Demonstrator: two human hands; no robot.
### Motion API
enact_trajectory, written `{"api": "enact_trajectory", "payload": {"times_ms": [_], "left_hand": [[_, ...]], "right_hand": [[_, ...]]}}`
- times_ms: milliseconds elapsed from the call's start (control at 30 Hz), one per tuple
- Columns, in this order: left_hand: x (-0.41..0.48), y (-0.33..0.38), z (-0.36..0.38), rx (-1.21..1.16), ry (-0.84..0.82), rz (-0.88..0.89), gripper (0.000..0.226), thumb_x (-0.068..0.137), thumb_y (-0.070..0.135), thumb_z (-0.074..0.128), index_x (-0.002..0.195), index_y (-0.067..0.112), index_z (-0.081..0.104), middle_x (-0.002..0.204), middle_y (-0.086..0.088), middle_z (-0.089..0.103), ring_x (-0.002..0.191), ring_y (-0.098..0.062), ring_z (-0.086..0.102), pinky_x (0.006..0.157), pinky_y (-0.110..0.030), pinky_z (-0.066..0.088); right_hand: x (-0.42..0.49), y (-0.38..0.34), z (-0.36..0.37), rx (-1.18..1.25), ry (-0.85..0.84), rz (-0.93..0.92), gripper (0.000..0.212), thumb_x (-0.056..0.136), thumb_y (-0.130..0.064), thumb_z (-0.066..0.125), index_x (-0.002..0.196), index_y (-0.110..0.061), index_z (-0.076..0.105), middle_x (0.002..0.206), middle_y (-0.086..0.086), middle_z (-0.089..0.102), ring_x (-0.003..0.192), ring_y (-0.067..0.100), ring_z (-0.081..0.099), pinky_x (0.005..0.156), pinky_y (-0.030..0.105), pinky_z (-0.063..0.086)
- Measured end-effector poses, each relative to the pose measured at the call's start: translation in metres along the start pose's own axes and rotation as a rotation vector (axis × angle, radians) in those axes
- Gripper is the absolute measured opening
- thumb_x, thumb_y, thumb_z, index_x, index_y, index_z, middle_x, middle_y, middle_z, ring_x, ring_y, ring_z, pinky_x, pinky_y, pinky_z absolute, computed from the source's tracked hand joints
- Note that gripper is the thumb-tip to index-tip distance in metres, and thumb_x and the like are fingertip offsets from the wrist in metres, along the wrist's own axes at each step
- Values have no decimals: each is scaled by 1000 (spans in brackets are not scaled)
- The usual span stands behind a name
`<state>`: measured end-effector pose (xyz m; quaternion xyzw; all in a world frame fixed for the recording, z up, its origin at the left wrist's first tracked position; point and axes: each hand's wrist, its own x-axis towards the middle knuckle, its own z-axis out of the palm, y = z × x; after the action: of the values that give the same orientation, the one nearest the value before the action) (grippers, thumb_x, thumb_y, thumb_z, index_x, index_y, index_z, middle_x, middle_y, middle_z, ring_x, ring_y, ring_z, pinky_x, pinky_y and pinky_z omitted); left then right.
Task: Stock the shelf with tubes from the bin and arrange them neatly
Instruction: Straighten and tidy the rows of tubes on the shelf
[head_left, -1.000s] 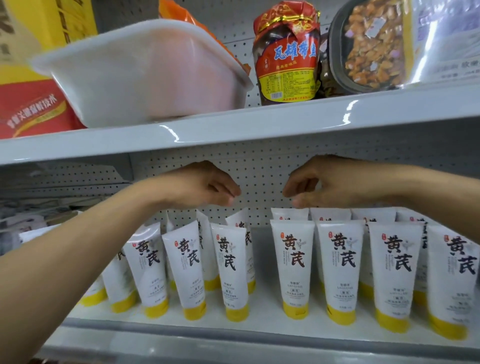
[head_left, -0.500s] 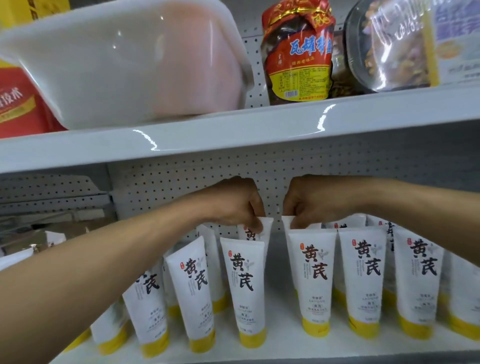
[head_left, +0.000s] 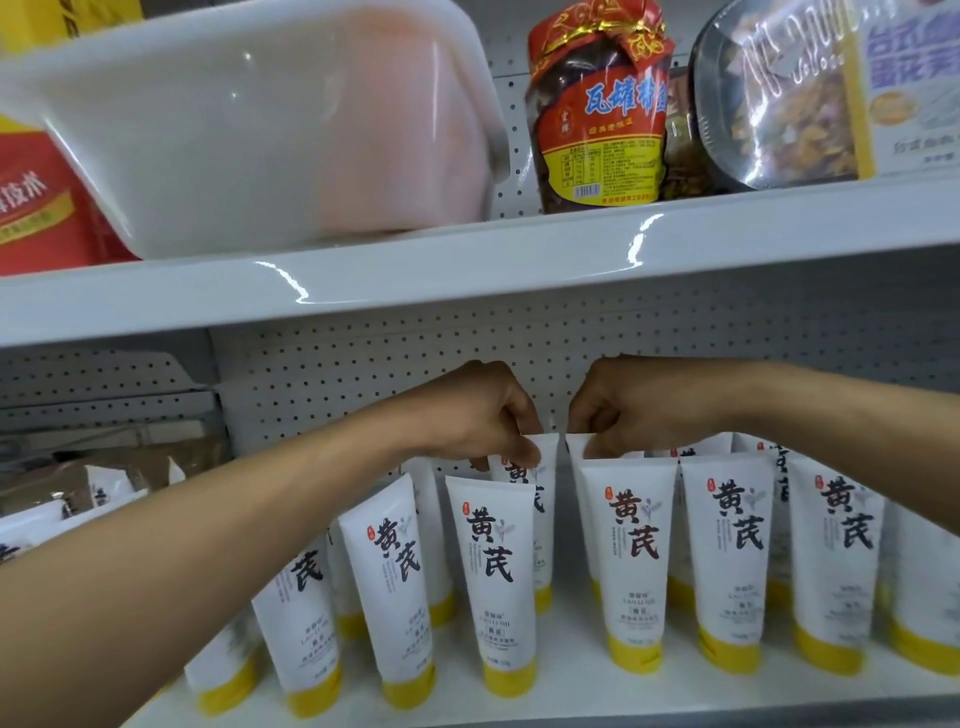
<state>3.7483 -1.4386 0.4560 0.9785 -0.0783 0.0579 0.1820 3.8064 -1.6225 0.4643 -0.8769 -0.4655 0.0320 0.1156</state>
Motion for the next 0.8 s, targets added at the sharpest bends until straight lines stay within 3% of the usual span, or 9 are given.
{"api": "enact_trajectory", "payload": {"times_ms": [167,333,500,600,800], "left_hand": [[-7,-2,-4,34,-33,-10,18,83,29,74,100,23,74,80,14,74,80,-2,68,81,-25,57],[-25,-10,-25,41,37,6,22,88,32,68,110,31,71,99,17,72,94,2,66,94,-18,48],[-39,-14,-38,4,61,6,20,88,35,68,106,30,73,87,21,72,81,7,66,82,-11,51],[-26,-1,-30,28,34,45,21,85,32,71,104,24,75,88,13,74,78,-1,67,79,-19,56],[4,9,-9,109,-179,15,23,80,20,78,102,13,76,87,5,74,87,-14,70,67,-24,60]], "right_hand": [[-2,-2,-4,18,80,3,15,87,-33,68,100,-29,73,93,-19,72,87,-4,65,84,21,51],[-4,-4,-10,36,221,-64,13,86,-35,66,98,-41,69,92,-25,68,87,-8,63,79,15,47],[-5,-5,-11,4,116,-33,15,86,-37,67,101,-35,71,92,-29,68,85,-15,61,80,11,45],[-1,-6,-8,-34,42,25,15,85,-34,69,100,-32,72,92,-23,71,87,-7,64,88,20,50],[3,-8,-1,-95,10,55,13,86,-25,67,94,-23,77,89,-9,75,85,9,68,88,34,56]]}}
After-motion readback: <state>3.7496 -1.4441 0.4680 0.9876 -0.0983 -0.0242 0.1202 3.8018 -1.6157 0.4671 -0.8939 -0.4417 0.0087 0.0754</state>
